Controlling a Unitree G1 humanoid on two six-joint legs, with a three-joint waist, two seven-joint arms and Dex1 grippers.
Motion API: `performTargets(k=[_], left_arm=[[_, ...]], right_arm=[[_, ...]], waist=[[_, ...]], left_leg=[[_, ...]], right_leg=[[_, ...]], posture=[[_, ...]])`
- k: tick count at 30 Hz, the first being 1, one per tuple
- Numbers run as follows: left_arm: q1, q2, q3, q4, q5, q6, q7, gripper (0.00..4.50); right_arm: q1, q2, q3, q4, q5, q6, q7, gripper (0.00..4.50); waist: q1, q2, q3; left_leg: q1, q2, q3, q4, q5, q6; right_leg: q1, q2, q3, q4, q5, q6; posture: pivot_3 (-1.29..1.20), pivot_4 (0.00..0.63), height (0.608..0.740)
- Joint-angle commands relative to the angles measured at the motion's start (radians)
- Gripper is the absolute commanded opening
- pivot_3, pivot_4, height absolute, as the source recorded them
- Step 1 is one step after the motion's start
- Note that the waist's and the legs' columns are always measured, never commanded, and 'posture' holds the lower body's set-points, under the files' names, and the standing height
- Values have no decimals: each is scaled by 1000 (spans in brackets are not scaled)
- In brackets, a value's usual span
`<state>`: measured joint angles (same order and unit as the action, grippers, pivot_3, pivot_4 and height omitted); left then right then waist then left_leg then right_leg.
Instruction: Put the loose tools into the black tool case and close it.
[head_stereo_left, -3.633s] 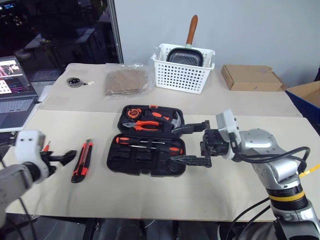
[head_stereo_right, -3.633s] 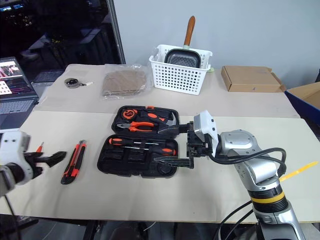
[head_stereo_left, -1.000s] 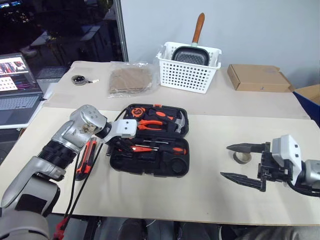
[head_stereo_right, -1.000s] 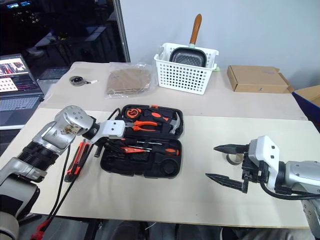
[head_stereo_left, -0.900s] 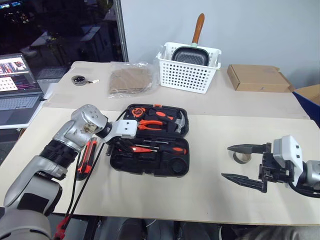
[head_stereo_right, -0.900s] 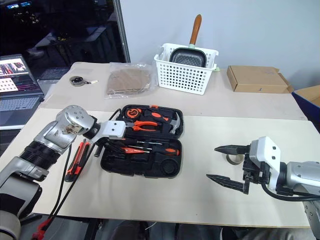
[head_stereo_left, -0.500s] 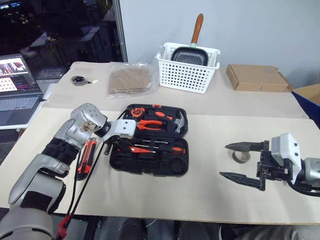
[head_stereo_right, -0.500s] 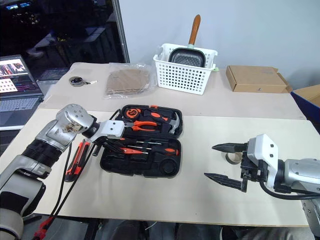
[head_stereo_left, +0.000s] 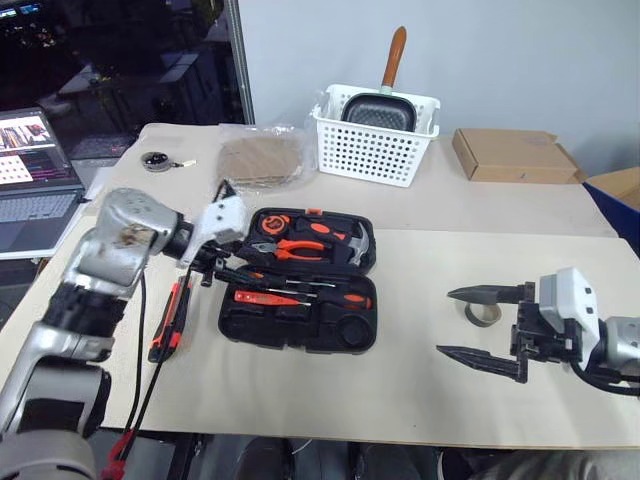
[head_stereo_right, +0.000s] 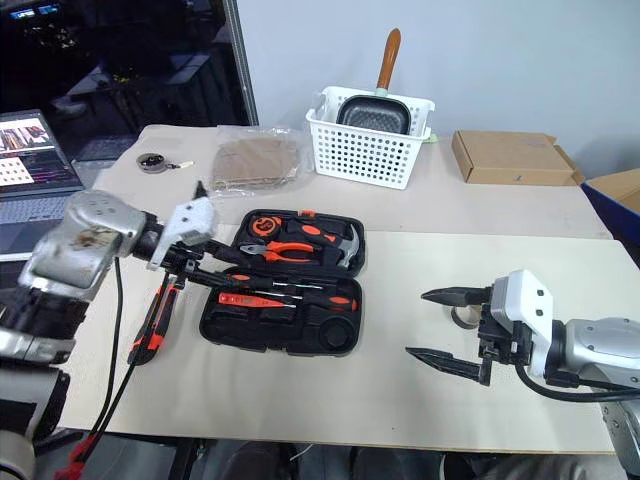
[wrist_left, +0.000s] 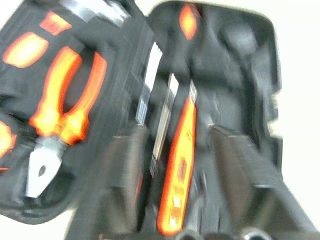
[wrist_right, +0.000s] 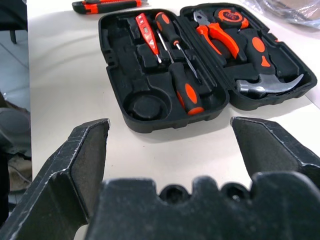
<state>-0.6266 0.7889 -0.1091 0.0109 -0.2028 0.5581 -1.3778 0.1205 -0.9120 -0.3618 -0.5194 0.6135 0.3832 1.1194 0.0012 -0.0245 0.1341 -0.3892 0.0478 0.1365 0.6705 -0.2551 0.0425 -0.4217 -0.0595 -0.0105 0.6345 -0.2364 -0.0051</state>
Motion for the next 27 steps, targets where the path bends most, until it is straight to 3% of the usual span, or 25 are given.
performTargets(k=[1,2,3,10,21,24,26,27], left_arm=[[154,-76,109,-120,-11,-21,221,482],[193,-100,124,-138,-4,-39,268,88],[233,-125,132,-157,6,-52,315,38],[371,-197,99,-154,81,-87,519,38],[483,-177,18,-97,136,-176,564,38],[485,-225,130,-179,40,-194,614,38],[472,-245,237,-266,-56,-92,660,38],[466,-247,299,-318,-98,-14,696,280]], right_arm=[[-26,6,0,-15,14,-6,-15,4500],[-29,6,2,-14,14,-5,-17,4500],[-30,6,2,-14,15,-6,-18,4500],[-27,8,0,-16,14,-5,-24,4500],[-38,6,6,-20,15,-1,-28,4500],[-49,15,21,-18,19,-6,-28,4500],[-62,22,31,-13,26,-8,-27,4500],[-69,27,37,-8,27,-10,-25,4500]], waist=[[2,0,0],[2,0,0],[4,0,0],[12,0,0],[7,8,-10],[8,9,-11],[7,7,-10],[7,5,-8]], left_leg=[[0,0,0,0,0,0],[1,0,0,0,0,0],[1,0,0,0,0,0],[3,0,0,1,1,-1],[8,0,1,-1,1,-1],[10,0,1,-1,1,-1],[9,0,1,-1,1,-1],[9,1,1,-1,1,-1]], right_leg=[[0,0,0,0,0,0],[1,0,0,1,0,0],[1,-1,0,1,0,0],[1,-1,0,5,1,-2],[3,-1,3,6,1,-2],[5,-1,3,6,0,-2],[4,-1,4,6,1,-2],[4,-1,4,6,1,-3]], posture=[[0,150,740],[0,150,740],[0,150,740],[0,150,740],[0,150,740],[0,150,740],[0,150,740],[0,150,740]])
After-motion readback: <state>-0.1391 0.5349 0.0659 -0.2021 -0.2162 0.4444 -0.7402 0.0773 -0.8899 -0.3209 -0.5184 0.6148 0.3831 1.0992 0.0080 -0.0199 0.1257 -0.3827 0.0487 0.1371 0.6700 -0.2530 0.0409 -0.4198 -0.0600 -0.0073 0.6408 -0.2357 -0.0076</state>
